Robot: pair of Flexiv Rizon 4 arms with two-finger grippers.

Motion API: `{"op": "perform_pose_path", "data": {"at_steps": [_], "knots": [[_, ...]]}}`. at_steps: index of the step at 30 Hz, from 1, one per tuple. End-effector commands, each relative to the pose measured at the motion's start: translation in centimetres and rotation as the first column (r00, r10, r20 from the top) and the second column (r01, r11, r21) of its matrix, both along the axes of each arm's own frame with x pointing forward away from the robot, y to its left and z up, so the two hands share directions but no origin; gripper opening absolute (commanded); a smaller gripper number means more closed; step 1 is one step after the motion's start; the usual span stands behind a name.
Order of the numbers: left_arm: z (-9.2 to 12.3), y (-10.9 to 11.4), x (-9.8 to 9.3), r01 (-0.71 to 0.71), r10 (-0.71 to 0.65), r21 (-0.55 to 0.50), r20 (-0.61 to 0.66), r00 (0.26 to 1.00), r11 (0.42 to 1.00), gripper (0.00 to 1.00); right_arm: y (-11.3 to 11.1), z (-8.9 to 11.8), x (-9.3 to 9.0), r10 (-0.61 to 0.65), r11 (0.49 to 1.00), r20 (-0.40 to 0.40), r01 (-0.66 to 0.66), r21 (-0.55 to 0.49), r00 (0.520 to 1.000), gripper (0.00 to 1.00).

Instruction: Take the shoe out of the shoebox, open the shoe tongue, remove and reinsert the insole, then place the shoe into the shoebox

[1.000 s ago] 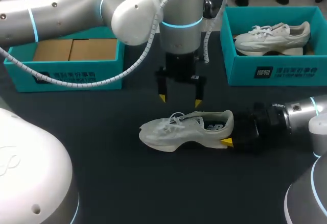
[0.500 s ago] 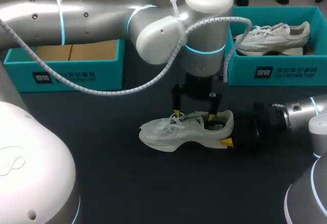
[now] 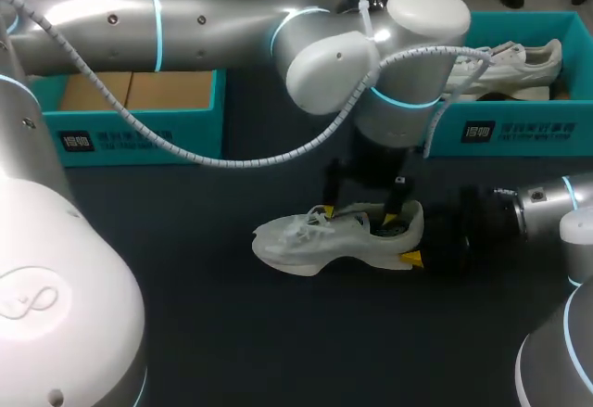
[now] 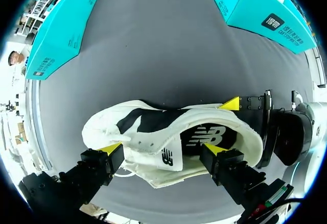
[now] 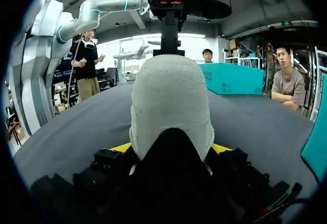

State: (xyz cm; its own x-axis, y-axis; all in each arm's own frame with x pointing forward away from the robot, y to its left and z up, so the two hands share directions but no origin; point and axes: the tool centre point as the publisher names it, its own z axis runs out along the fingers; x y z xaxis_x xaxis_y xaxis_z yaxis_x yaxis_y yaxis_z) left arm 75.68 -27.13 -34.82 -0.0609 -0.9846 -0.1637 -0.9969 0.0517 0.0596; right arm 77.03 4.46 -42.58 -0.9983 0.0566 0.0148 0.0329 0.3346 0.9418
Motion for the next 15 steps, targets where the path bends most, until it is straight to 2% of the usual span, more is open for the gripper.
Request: {"op": "perform_pose_path", "data": {"at_steps": [1, 7, 15], "knots": [[0.6, 0.3, -0.6, -0.01, 0.009, 0.016, 0.013, 1.0, 1.0, 1.0, 0.2, -0.4, -0.1, -0.002, 1.0, 0.001, 0.002, -0.001, 1.0, 0.0], [0.4, 0.8, -0.7, -0.039, 0.038, 0.047, 0.019, 0.999, 0.998, 1.0, 0.2, -0.4, -0.1, -0.002, 1.0, 0.001, 0.002, -0.001, 1.0, 0.0], [-0.8, 0.0, -1.1, -0.037, 0.036, 0.085, 0.006, 0.999, 0.996, 1.0, 0.2, -0.4, -0.1, -0.002, 1.0, 0.001, 0.002, -0.001, 1.0, 0.0]]}}
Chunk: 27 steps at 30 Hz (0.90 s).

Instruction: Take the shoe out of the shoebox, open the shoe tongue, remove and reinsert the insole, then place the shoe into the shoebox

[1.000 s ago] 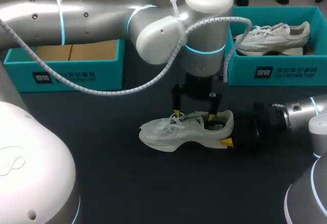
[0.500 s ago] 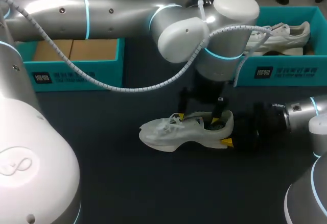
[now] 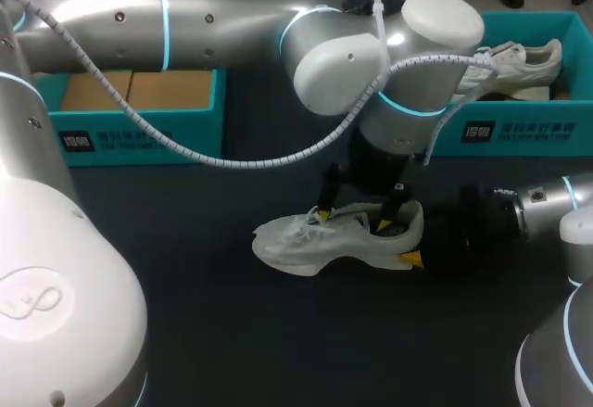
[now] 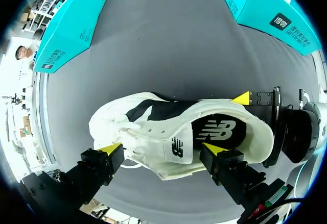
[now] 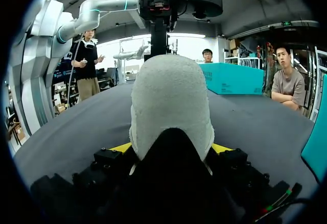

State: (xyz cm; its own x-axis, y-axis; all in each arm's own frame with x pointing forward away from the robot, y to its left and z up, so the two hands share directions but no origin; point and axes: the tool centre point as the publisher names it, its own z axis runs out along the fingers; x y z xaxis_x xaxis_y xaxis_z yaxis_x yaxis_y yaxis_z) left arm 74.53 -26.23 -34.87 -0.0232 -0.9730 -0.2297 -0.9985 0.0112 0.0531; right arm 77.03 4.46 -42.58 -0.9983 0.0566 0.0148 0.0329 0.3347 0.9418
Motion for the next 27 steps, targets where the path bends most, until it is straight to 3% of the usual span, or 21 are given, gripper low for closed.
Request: {"op": "perform_pose_path", "data": {"at_steps": [1, 11, 12, 13, 15, 27], "knots": [[-0.9, -1.0, 0.0, 0.001, -0.001, 0.026, -0.007, 1.0, 1.0, 1.0, 0.2, -0.4, -0.1, -0.001, 1.0, 0.001, 0.001, -0.001, 1.0, 0.0], [-1.5, -0.8, 0.5, -0.009, 0.009, 0.049, -0.001, 1.0, 0.999, 1.0, 0.2, -0.4, -0.1, -0.001, 1.0, 0.001, 0.001, -0.001, 1.0, 0.0], [-1.5, -0.7, 0.5, -0.005, 0.005, 0.047, -0.001, 1.0, 0.999, 0.9, 0.2, -0.4, -0.1, -0.001, 1.0, 0.001, 0.001, -0.001, 1.0, 0.0], [-1.4, -0.6, 0.5, -0.002, 0.002, 0.044, -0.003, 1.0, 0.999, 0.43, 0.2, -0.4, -0.1, -0.001, 1.0, 0.001, 0.001, -0.001, 1.0, 0.0], [-1.2, -0.4, 0.3, 0.002, -0.002, 0.039, -0.005, 1.0, 0.999, 0.0, 0.2, -0.4, -0.1, -0.001, 1.0, 0.001, 0.001, -0.001, 1.0, 0.0], [0.8, 1.6, -0.6, 0.023, -0.023, -0.008, -0.023, 0.999, 1.0, 0.0, 0.2, -0.4, -0.1, -0.001, 1.0, 0.001, 0.001, -0.001, 1.0, 0.0]]}}
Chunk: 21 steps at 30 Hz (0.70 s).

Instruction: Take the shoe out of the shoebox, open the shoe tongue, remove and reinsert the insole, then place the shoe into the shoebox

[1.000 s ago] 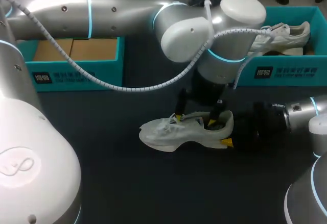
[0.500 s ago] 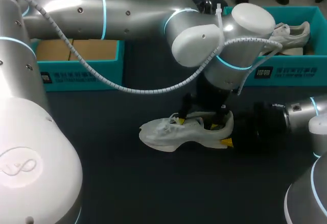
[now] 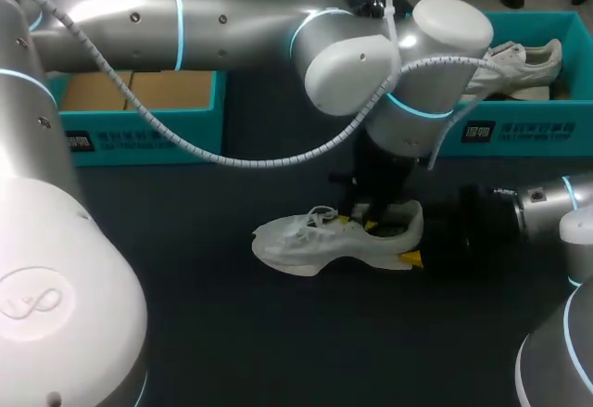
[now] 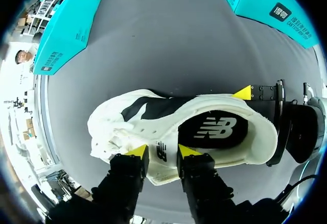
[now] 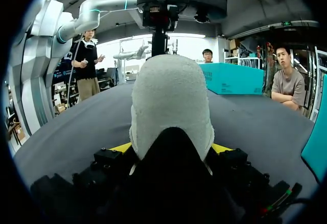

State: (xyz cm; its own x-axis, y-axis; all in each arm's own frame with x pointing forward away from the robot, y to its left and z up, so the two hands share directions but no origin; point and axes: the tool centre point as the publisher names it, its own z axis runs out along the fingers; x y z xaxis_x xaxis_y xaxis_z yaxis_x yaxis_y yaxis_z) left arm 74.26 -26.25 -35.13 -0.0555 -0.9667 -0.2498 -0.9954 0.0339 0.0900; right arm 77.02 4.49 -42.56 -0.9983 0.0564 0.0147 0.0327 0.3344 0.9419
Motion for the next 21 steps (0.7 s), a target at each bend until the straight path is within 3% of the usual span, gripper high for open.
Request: {"op": "perform_pose_path", "data": {"at_steps": [1, 21], "knots": [[1.3, 1.9, -0.3, -0.006, 0.006, -0.031, 0.02, 1.0, 0.999, 0.0, 0.1, -0.5, -0.1, -0.002, 1.0, 0.001, 0.002, -0.002, 1.0, 0.0], [4.9, 6.1, -1.0, -0.074, 0.082, -0.095, 0.08, 0.993, 0.993, 0.0, 0.1, -0.5, -0.1, -0.002, 1.0, 0.001, 0.002, -0.002, 1.0, 0.0]]}}
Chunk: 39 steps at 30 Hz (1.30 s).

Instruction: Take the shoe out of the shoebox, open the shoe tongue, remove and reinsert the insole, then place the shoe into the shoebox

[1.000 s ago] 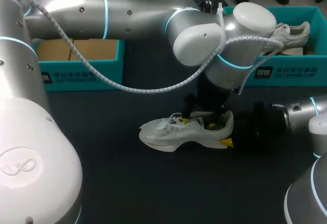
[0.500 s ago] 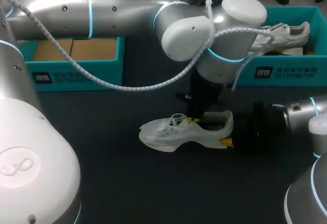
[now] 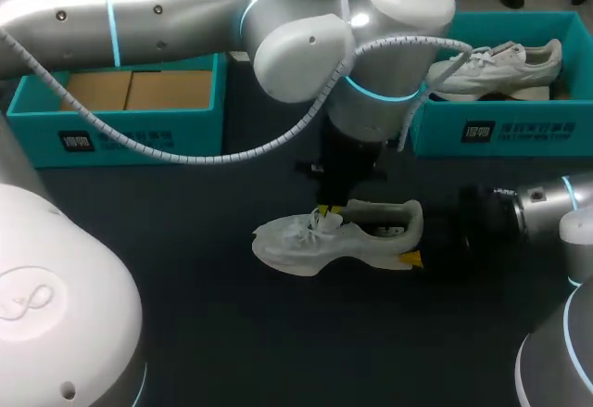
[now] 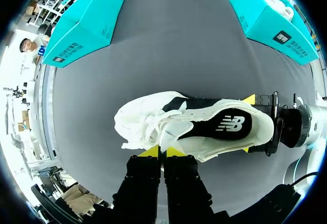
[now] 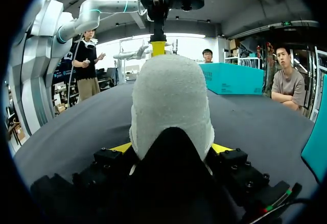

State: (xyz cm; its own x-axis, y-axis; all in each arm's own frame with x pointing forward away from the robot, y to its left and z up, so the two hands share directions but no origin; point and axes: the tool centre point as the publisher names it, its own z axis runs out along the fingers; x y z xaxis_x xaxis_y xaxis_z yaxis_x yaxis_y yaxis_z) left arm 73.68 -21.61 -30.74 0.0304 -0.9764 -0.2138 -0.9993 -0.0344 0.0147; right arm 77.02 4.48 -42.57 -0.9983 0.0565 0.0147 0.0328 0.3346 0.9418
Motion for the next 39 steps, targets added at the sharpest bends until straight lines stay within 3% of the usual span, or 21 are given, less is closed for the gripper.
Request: {"op": "perform_pose_path", "data": {"at_steps": [1, 6, 7, 9, 12, 14, 29, 30, 31, 33, 39], "knots": [[0.6, 1.6, -0.4, -0.01, 0.011, -0.057, 0.011, 1.0, 0.998, 0.0, 0.1, -0.4, -0.1, -0.002, 1.0, 0.001, 0.002, -0.001, 1.0, 0.0], [0.6, 1.8, -0.4, -0.019, 0.019, -0.066, 0.007, 1.0, 0.998, 0.02, 0.1, -0.4, -0.1, -0.002, 1.0, 0.001, 0.002, -0.001, 1.0, 0.0], [0.6, 1.8, -0.4, -0.018, 0.018, -0.068, 0.005, 1.0, 0.998, 0.18, 0.1, -0.4, -0.1, -0.002, 1.0, 0.001, 0.002, -0.001, 1.0, 0.0], [0.6, 1.7, -0.4, -0.016, 0.017, -0.07, 0.004, 1.0, 0.997, 0.24, 0.1, -0.4, -0.1, -0.002, 1.0, 0.001, 0.002, -0.001, 1.0, 0.0], [0.6, 1.4, -0.3, -0.011, 0.011, -0.073, -0.002, 1.0, 0.997, 0.42, 0.1, -0.4, -0.1, -0.002, 1.0, 0.001, 0.002, -0.001, 1.0, 0.0], [0.5, 1.2, -0.2, -0.008, 0.008, -0.074, -0.004, 1.0, 0.997, 0.44, 0.1, -0.4, -0.1, -0.002, 1.0, 0.001, 0.002, -0.001, 1.0, 0.0], [-1.4, 0.1, 0.6, -0.002, -0.001, -0.063, -0.038, 0.999, 0.998, 0.4, 0.1, -0.4, -0.1, -0.002, 1.0, 0.001, 0.002, -0.001, 1.0, 0.0], [-1.5, 0.1, 0.7, -0.001, -0.001, -0.061, -0.04, 0.999, 0.998, 0.34, 0.1, -0.4, -0.1, -0.002, 1.0, 0.001, 0.002, -0.001, 1.0, 0.0], [-1.7, 0.1, 0.7, 0.0, -0.002, -0.058, -0.041, 0.999, 0.998, 0.16, 0.1, -0.4, -0.1, -0.002, 1.0, 0.001, 0.002, -0.001, 1.0, 0.0], [-1.8, 0.1, 0.8, 0.002, -0.005, -0.056, -0.044, 0.999, 0.998, 0.0, 0.1, -0.4, -0.1, -0.002, 1.0, 0.001, 0.002, -0.001, 1.0, 0.0], [-1.2, 0.8, 0.7, 0.01, -0.012, -0.055, -0.039, 0.999, 0.998, 0.0, 0.1, -0.4, -0.1, -0.002, 1.0, 0.001, 0.002, -0.001, 1.0, 0.0]]}}
